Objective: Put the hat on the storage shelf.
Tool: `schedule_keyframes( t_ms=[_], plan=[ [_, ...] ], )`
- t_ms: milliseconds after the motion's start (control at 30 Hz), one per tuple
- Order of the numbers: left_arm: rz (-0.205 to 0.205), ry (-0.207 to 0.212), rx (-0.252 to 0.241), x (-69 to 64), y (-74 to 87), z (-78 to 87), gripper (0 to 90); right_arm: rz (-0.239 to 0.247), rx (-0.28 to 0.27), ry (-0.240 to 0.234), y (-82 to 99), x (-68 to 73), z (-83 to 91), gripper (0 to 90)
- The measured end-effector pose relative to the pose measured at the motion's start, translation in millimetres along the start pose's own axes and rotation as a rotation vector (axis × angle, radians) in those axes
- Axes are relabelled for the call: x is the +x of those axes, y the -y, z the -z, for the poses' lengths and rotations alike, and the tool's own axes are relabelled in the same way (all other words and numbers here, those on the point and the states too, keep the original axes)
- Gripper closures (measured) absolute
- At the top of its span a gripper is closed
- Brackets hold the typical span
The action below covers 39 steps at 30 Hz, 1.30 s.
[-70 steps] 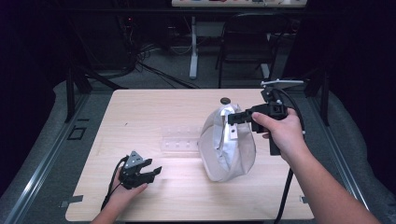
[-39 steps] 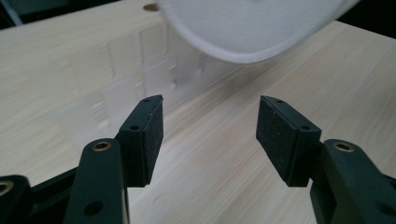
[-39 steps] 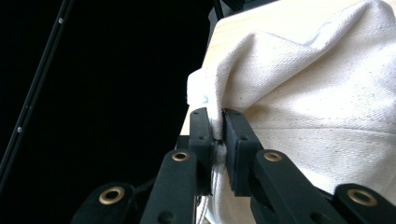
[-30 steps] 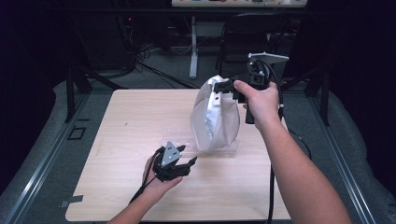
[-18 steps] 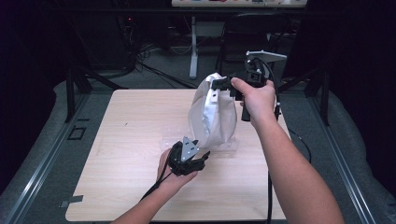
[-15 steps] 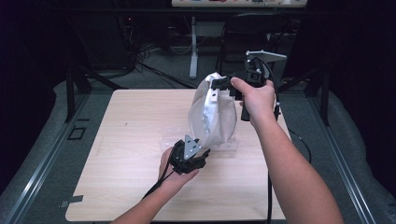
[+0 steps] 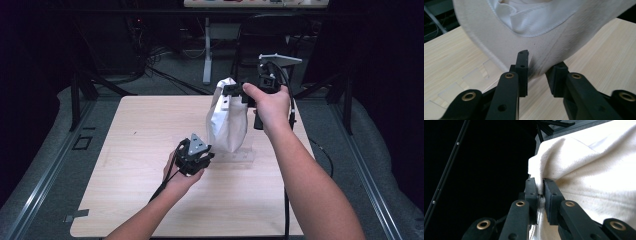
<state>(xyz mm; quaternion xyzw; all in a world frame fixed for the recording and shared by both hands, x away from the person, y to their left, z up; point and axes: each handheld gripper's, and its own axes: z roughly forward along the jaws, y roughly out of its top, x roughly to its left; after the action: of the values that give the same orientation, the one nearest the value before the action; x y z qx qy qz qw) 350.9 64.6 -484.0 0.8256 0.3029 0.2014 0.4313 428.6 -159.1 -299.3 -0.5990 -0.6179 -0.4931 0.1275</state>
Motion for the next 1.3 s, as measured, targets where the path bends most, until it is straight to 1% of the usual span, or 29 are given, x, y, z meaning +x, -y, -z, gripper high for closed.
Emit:
schedule_keyframes(
  t_ms=[67,167,200,233,267,300,400,500,633,733,767,800,867,967,1133,1233,1300],
  plan=[
    [0.004,0.022,0.0,3.8,-1.3,0.8,76.7,0.002,0.002,0.002,0.0,0.8,-2.9,82.7],
    [0.003,0.033,0.0,6.7,-3.2,1.4,78.9,0.005,0.001,0.002,-0.2,0.9,-5.4,82.7],
    [0.01,0.057,-0.004,9.9,-4.5,0.9,79.6,0.003,0.006,0.003,-0.9,0.9,-8.5,82.7],
    [0.01,0.057,-0.004,9.9,-4.5,0.9,79.8,0.003,0.006,0.003,-0.9,0.9,-8.5,82.7],
    [0.019,0.083,-0.007,12.8,-4.8,-0.6,80.1,0.0,0.006,0.007,-1.7,0.8,-9.9,82.7],
    [0.019,0.083,-0.007,12.8,-4.8,-0.6,80.2,0.0,0.006,0.007,-1.7,0.8,-9.9,82.7],
    [0.024,0.1,-0.005,15.2,-4.5,-3.2,80.2,0.004,0.0,0.016,-2.9,-1.3,-11.4,82.7],
    [0.027,0.102,-0.005,15.2,-4.0,-6.1,80.3,0.0,0.001,0.017,-3.2,-2.3,-11.5,82.6],
    [0.039,0.1,0.002,15.8,-2.1,-11.2,80.2,-0.019,0.005,0.018,-3.4,-9.5,-14.5,82.6],
    [0.047,0.096,0.002,14.5,-1.7,-13.2,80.2,-0.023,0.005,0.007,-3.0,-12.7,-16.3,82.7],
    [0.04,0.093,0.004,13.4,-1.5,-14.0,80.3,-0.024,0.005,0.003,-2.8,-13.4,-16.8,82.7],
    [0.036,0.088,0.006,12.9,-1.2,-14.1,80.3,-0.026,0.005,0.002,-2.5,-13.5,-17.7,82.6],
    [0.048,0.088,-0.005,12.6,0.7,-14.3,80.4,-0.02,0.009,0.002,-2.1,-13.6,-18.1,82.7],
    [0.054,0.081,-0.008,13.2,4.0,-13.7,80.5,-0.016,0.015,0.002,-1.4,-12.5,-19.3,82.7],
    [0.061,0.073,-0.003,12.4,5.7,-11.4,80.8,-0.011,0.027,-0.007,0.4,-10.3,-23.6,82.6],
    [0.055,0.064,0.004,9.1,7.2,-10.3,81.1,-0.007,0.034,-0.011,1.1,-9.1,-25.7,82.6],
    [0.052,0.054,-0.002,7.4,8.8,-10.1,81.3,-0.005,0.039,-0.013,1.8,-8.7,-27.0,82.6]
  ],
)
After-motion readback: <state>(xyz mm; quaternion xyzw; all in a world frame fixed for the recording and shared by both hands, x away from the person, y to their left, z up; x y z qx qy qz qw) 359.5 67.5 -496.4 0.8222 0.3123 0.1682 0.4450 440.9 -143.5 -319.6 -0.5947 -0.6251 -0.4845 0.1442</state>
